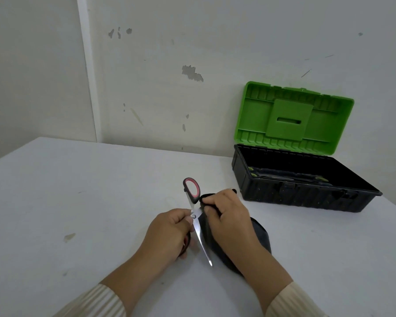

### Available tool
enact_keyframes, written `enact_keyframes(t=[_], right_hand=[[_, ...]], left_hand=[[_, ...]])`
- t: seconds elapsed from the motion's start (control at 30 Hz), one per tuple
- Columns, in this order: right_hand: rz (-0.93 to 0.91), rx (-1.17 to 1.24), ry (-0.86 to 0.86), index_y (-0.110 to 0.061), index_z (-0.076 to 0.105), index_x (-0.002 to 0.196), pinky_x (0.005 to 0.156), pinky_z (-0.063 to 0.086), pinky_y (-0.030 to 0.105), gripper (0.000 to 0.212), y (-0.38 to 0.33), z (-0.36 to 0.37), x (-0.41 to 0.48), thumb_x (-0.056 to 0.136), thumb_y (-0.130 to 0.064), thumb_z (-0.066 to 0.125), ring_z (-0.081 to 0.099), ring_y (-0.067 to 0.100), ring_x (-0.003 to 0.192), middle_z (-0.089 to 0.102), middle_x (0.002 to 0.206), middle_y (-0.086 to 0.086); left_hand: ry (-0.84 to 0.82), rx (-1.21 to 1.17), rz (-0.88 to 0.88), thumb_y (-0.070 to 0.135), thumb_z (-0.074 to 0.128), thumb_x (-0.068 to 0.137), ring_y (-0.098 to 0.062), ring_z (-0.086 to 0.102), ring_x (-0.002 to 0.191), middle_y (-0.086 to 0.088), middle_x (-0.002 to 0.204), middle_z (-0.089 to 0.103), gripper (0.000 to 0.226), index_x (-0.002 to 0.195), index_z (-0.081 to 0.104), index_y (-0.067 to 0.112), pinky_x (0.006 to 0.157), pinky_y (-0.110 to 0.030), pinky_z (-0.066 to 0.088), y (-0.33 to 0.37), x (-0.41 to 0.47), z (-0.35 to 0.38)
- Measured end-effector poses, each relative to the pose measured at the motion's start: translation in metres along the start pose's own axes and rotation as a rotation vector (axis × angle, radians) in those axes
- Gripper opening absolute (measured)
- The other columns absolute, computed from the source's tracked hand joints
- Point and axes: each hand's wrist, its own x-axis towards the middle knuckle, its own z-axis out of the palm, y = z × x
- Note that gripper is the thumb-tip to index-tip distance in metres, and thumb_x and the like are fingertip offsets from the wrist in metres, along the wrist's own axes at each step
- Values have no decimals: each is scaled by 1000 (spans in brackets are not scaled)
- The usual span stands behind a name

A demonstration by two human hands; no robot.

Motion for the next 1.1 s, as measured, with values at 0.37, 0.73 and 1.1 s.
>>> enact_keyframes(t=[0.37, 0.73, 1.1], right_hand=[[328, 79, 155, -21, 69, 91, 74, 33, -1, 16, 31, -24, 11, 84, -11, 59, 54, 6, 86, 59, 94, -5], [-63, 93, 3, -14, 71, 90, 74, 40, 2, 17, -4, 8, -9, 78, -7, 61, 54, 2, 84, 62, 86, 2], [290, 238, 45, -40, 64, 80, 77, 38, 3, 28, 3, -32, 1, 82, -12, 64, 57, -3, 89, 62, 91, -17]], left_hand=[[-67, 30, -32, 13, 50, 96, -10, 58, 42, -9, 65, 55, 22, 84, 68, 13, 36, -20, 37, 5, -2, -2], [-14, 12, -11, 9, 48, 95, -23, 43, 42, -16, 54, 48, 32, 67, 63, 13, 40, -22, 33, 3, -1, -6], [79, -90, -31, 14, 49, 96, -15, 59, 50, -4, 63, 60, 23, 84, 68, 15, 46, -27, 47, 9, 0, -4]])
